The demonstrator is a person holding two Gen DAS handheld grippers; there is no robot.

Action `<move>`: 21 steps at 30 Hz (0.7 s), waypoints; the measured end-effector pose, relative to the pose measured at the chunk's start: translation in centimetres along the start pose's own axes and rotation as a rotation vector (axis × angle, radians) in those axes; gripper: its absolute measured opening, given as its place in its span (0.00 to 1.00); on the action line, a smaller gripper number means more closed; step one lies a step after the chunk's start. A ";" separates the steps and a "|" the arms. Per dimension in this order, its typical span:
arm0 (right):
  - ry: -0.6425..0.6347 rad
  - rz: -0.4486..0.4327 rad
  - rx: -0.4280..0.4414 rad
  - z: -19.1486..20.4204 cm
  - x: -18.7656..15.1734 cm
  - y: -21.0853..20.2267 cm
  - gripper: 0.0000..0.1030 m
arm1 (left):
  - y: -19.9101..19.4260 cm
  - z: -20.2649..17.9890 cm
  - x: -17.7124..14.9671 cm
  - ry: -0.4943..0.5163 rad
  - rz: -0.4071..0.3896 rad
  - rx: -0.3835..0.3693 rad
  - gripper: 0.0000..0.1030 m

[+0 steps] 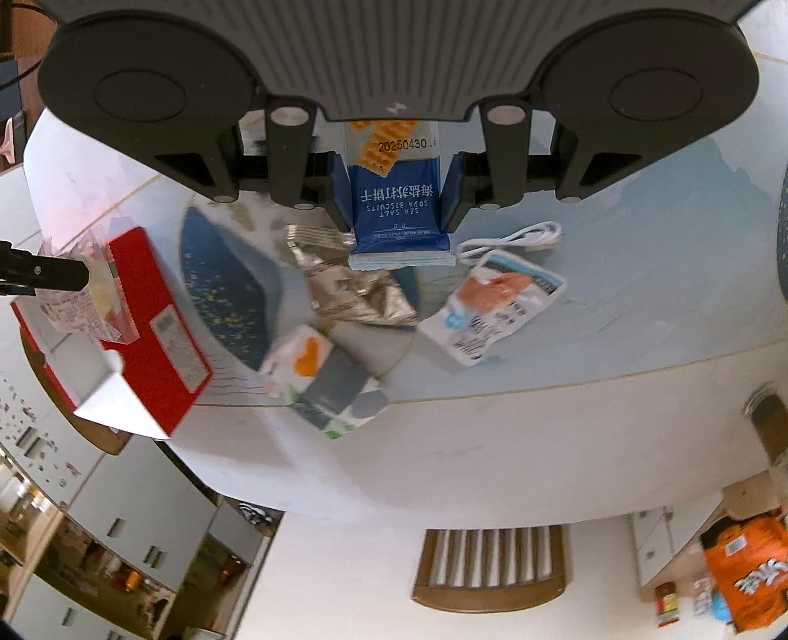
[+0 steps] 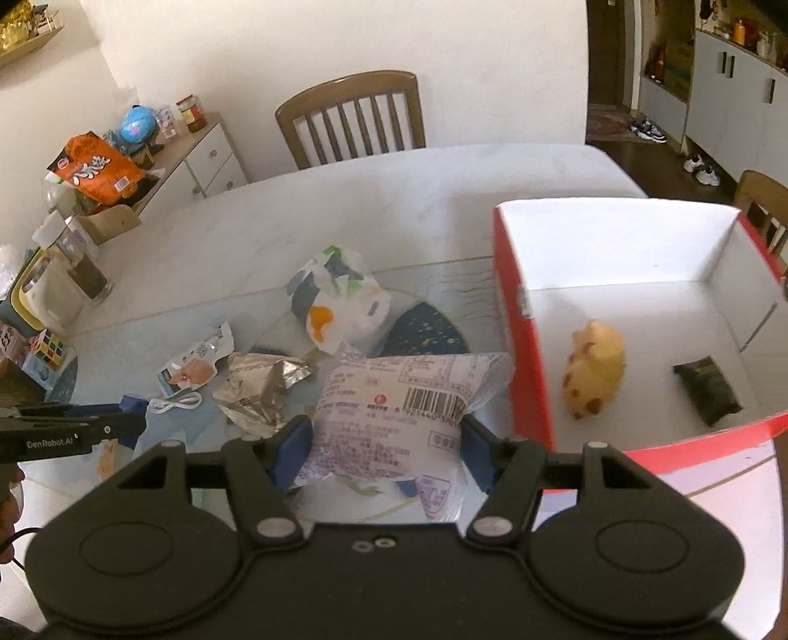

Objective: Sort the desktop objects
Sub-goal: 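Carry the biscuit packet and bread bag with both tools over the shoebox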

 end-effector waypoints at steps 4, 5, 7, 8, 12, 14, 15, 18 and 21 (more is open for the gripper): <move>0.001 -0.014 -0.010 -1.5 0.0 -1.3 0.62 | -0.6 -2.1 0.4 0.038 -0.014 -0.010 0.35; 0.003 -0.017 -0.013 -1.9 0.1 -1.6 0.62 | -0.8 -2.8 0.5 0.045 -0.018 -0.014 0.35; 0.005 -0.026 -0.015 -2.8 0.2 -2.2 0.63 | -1.0 -3.8 0.8 0.056 -0.027 -0.018 0.35; 0.005 -0.031 -0.017 -3.2 0.3 -2.5 0.62 | -1.1 -4.2 0.9 0.059 -0.029 -0.021 0.35; 0.004 -0.047 -0.029 -5.3 0.8 -3.4 0.62 | -1.1 -6.4 1.4 0.082 -0.043 -0.026 0.35; 0.008 -0.052 -0.030 -6.5 0.9 -3.7 0.62 | -1.1 -7.6 1.7 0.092 -0.050 -0.029 0.35; 0.008 -0.053 -0.032 -7.1 1.1 -3.8 0.62 | -1.0 -8.1 1.9 0.098 -0.052 -0.030 0.35; 0.000 -0.050 -0.038 -8.7 1.3 -3.9 0.62 | -0.7 -10.1 2.3 0.115 -0.055 -0.036 0.35; -0.010 -0.050 -0.038 -10.0 1.3 -4.1 0.62 | -0.3 -12.1 2.6 0.134 -0.054 -0.044 0.35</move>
Point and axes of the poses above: each gripper's, at about its wrist camera, not at the fingertips, and y roughly the way its jaws point, z to its left, x to its top, the point moved 1 cm from there along y, roughly the way its jaws point, and after that the axes turned 6 degrees about -y, right-handed, at the moved point
